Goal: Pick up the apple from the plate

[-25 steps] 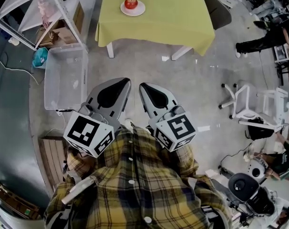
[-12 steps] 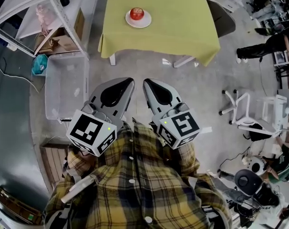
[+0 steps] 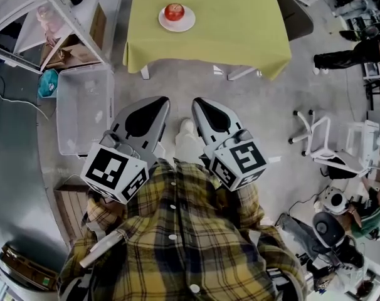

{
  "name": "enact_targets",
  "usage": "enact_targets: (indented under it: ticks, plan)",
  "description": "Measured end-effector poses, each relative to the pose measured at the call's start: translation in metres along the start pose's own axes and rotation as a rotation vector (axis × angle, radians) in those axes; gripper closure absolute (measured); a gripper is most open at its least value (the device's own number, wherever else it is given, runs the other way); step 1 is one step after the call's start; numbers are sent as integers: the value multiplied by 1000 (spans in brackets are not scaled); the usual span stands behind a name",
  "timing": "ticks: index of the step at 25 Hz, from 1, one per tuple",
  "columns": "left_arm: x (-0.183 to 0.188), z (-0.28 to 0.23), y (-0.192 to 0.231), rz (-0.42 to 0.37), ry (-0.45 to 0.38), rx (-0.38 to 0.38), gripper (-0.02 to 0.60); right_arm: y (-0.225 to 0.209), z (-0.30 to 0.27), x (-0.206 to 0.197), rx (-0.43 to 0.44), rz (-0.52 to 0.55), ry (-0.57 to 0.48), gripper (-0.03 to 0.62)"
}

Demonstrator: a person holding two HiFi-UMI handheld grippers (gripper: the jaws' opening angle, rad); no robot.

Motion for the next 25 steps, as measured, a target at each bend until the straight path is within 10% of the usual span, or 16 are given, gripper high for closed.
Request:
enact_targets:
  ticks: [25]
  plan:
    - [39, -144, 12, 1, -98, 204, 575, -164, -20, 38, 130, 42, 38, 597]
Point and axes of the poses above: the fingertips, and each gripper's own axes: z backward along the fingers, y to its left, x out of its top, the point moved 1 cm from there along z, backward along the fingers, and after that the axes turned 4 degrees about -x, right-handed, at the moved point
